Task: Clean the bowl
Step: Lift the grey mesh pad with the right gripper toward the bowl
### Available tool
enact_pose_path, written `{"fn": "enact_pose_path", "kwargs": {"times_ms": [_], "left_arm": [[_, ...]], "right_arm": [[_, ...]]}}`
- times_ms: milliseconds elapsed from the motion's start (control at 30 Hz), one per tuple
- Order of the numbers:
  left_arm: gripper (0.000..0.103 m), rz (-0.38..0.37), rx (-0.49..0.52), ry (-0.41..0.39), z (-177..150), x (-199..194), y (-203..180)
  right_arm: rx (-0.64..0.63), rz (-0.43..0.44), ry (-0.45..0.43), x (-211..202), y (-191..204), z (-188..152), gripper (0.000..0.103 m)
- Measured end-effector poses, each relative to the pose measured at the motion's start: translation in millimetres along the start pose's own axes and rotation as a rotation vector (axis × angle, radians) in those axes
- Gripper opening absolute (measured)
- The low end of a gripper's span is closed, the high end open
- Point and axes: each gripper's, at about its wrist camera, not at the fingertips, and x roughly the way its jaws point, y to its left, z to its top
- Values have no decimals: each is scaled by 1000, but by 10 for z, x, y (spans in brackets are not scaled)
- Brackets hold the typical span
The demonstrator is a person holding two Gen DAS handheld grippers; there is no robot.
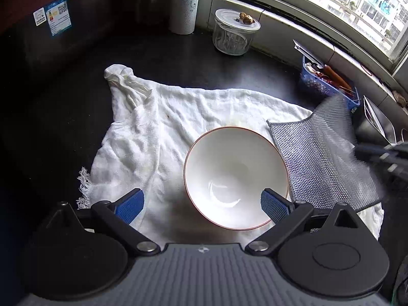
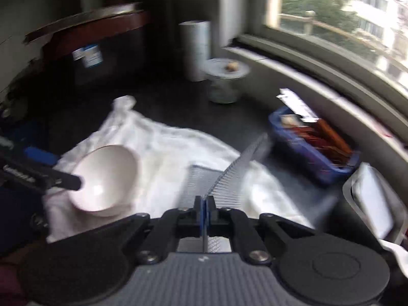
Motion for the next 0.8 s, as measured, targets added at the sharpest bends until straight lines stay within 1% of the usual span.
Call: {"fn": "enact_pose_path", "kwargs": {"times_ms": [133, 167, 233, 267, 300, 333, 400, 467, 567, 800], "left_arm": [[99, 3, -20, 4, -15, 4, 60], [99, 4, -24, 5, -19, 8, 72], [99, 1, -29, 10, -18, 24, 87], [99, -1, -30, 12, -15, 32, 88], [99, -2, -29, 13, -13, 37, 85], [99, -4, -26, 13, -9, 40, 78], [99, -8, -16, 11, 4, 46, 58], [99, -12, -11, 15, 14, 61, 47], [99, -13, -9, 26, 19, 91, 41], [99, -17, 1, 45, 16, 145, 12]], "right_arm": [[-62, 74, 47, 207, 316, 72, 2], [-71, 83, 61, 257, 370, 73, 2], [-65, 66, 104, 345, 314, -42, 5], [-54, 71, 112, 388, 314, -61, 6], [-30, 91, 120, 416, 296, -79, 15], [5, 119, 127, 423, 252, -91, 19], [88, 166, 122, 379, 137, -81, 40], [164, 209, 113, 319, 28, -68, 42], [213, 247, 70, 125, -101, -18, 44], [206, 224, 80, 237, -460, 40, 45]]}}
